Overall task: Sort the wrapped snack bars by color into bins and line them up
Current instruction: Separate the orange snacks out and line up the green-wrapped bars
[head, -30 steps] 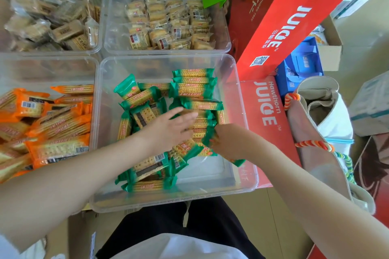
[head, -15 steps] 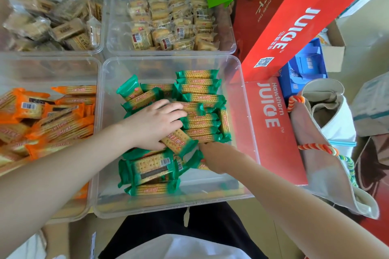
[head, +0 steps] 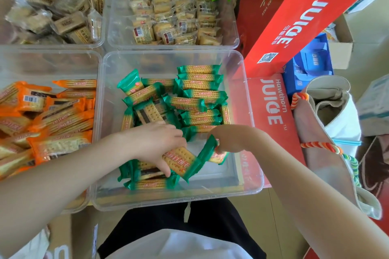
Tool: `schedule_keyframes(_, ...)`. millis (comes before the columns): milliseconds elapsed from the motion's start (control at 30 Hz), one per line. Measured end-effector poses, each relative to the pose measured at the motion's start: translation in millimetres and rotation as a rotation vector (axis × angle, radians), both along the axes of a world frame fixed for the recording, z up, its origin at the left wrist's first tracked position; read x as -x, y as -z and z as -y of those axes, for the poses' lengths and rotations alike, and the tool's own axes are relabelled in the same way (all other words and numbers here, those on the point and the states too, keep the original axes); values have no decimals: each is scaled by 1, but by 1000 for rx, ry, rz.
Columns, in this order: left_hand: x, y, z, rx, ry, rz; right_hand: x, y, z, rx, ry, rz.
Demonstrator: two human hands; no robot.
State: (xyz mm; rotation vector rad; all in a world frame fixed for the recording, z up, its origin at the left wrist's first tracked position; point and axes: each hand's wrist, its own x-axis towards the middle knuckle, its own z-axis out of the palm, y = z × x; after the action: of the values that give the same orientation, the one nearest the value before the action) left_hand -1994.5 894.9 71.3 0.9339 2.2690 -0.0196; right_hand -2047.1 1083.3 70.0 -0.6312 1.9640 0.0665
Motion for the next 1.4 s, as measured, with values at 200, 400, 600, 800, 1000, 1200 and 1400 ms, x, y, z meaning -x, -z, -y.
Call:
schedule_keyframes(200, -21, -10, -25, -24, -77, -267, 8, -7, 14, 47, -92, -129)
schedule_keyframes(400, -45, 9, -54, 8, -418, -231, -9, 8, 11, 133, -269, -424)
schedule_keyframes(600, -45, 31, -62, 160, -503, -275, -16, 18, 10, 152, -416, -557)
schedule_keyframes(800, -44, 46, -57, 198, -448, -328, -13, 15, 5, 172, -418, -707)
schedule_keyframes(1000, -40, 40, -44, 9, -347, -397, -7, 15, 3, 249, -376, -666)
schedule_keyframes(1200, -47, 25, -44, -176, -191, -483, -4, 17, 1, 136, -384, -476)
schedule_keyframes(1400, -47, 37, -45, -111, -50, -336, -11, 21, 9, 87, -359, -552)
